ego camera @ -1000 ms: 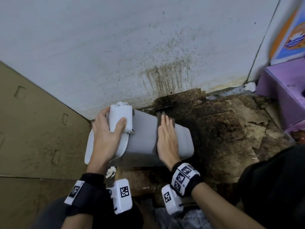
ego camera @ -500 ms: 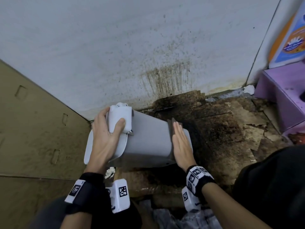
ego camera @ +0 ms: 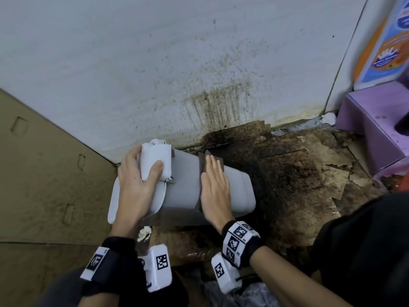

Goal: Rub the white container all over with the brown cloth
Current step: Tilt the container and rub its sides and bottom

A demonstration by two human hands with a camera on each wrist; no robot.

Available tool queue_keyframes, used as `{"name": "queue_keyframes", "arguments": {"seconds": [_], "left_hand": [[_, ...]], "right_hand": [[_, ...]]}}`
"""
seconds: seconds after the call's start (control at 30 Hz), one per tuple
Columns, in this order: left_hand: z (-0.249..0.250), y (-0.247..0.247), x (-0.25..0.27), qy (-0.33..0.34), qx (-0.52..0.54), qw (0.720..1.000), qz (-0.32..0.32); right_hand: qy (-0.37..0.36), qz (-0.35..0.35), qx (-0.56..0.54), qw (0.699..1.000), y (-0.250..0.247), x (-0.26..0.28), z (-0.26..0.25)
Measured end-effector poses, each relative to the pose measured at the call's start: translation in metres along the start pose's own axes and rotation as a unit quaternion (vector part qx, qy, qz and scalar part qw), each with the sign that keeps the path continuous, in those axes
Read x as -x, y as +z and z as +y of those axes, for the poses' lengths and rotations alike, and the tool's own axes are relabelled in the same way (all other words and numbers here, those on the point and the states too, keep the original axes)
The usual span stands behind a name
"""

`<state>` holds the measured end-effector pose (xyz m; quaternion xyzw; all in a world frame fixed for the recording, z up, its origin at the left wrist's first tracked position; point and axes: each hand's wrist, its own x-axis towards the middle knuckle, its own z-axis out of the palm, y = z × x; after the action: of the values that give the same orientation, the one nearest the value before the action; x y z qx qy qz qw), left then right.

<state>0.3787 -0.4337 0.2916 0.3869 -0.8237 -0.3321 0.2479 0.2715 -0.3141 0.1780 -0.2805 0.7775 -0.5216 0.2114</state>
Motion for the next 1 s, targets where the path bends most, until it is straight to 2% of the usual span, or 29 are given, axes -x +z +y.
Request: {"name": "queue_keyframes", "arguments": {"seconds": [0.13,0.3,0.6,0.7,0.83,1.0], "left_hand": [[-0.003,-0.002,0.000,-0.005,0.003,1.000,0.001],[-0.006,-0.005,-0.004,-0.006,0.007,1.000,0.001],[-0.001,0.000,-0.003,-0.002,0.001,1.000,-0.007],[-0.001,0.001,-0.002,-0.001,0.007,1.000,-0.007],[0.001,0.002,-0.001,0.010,0.007,1.000,-0.004],[-0.002,0.000,-0.001,0.000,0.006,1.000,-0.004]], "right_hand": [[-0.046,-0.032,0.008,0.998,0.006,0.006,-0.021],[-0.055,-0.065,0.015,0.996,0.002,0.005,-0.022],[-0.107,-0.015,0.029,0.994,-0.006,0.002,0.007],[-0.090,-0.011,0.025,0.996,-0.016,-0.004,0.035],[-0.017,-0.028,0.034,0.999,-0.032,-0.007,0.083],[0.049,-0.027,0.008,0.998,-0.027,-0.011,0.072]]}}
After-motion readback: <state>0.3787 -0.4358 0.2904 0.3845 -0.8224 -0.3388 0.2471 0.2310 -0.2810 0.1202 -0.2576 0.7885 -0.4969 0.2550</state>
